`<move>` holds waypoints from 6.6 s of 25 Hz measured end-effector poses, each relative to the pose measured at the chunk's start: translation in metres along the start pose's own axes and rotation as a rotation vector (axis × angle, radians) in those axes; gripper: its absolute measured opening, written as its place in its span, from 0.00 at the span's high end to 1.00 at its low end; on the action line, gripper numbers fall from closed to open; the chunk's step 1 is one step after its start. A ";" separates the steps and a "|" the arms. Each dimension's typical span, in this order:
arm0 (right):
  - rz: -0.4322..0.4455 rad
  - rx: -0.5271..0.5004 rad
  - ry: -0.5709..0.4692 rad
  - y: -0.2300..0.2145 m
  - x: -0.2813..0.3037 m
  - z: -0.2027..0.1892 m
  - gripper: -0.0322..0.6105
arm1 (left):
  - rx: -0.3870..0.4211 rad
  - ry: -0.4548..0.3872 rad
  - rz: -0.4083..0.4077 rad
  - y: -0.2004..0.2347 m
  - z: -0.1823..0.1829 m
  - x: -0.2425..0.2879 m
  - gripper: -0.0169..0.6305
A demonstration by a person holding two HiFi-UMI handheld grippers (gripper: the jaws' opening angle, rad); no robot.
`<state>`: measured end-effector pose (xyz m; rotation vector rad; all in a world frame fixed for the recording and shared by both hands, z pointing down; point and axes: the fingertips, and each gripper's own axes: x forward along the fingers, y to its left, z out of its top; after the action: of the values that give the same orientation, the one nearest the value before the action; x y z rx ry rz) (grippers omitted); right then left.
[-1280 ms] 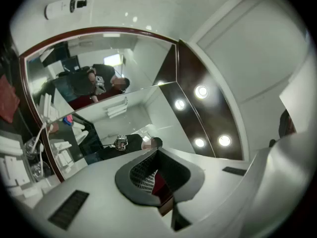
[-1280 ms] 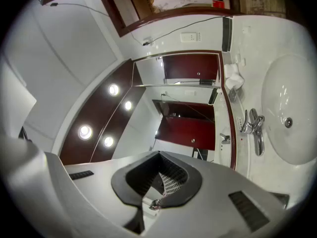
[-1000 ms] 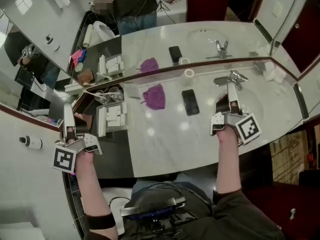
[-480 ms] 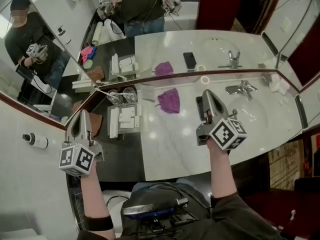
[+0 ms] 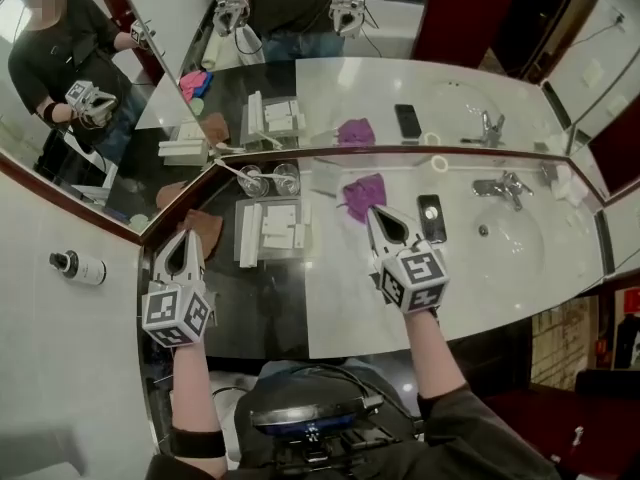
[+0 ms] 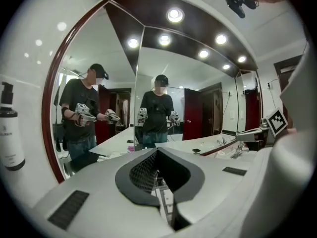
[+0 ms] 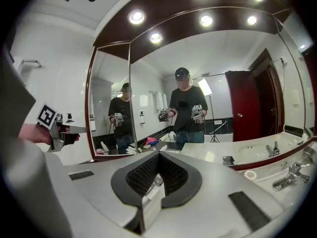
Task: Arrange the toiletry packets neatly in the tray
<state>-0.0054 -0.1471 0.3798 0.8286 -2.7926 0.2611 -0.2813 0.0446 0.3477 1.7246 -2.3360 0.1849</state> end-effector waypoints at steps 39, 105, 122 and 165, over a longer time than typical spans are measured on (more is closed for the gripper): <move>0.548 -0.780 0.717 0.141 0.210 -0.243 0.39 | 0.040 0.144 -0.075 0.022 -0.111 0.028 0.97; -0.351 0.187 0.873 -0.089 -0.068 -0.374 0.55 | 0.144 0.232 -0.295 -0.110 -0.121 0.059 0.97; -0.409 0.183 0.793 -0.092 -0.072 -0.357 0.45 | 0.140 0.228 -0.290 -0.104 -0.121 0.048 0.97; 0.025 -0.056 0.479 0.107 0.054 -0.176 0.92 | 0.064 0.163 -0.237 -0.034 -0.120 0.017 0.97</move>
<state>-0.0813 -0.0462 0.5510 0.6191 -2.3510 0.3333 -0.2405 0.0475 0.4670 1.9198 -2.0137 0.3475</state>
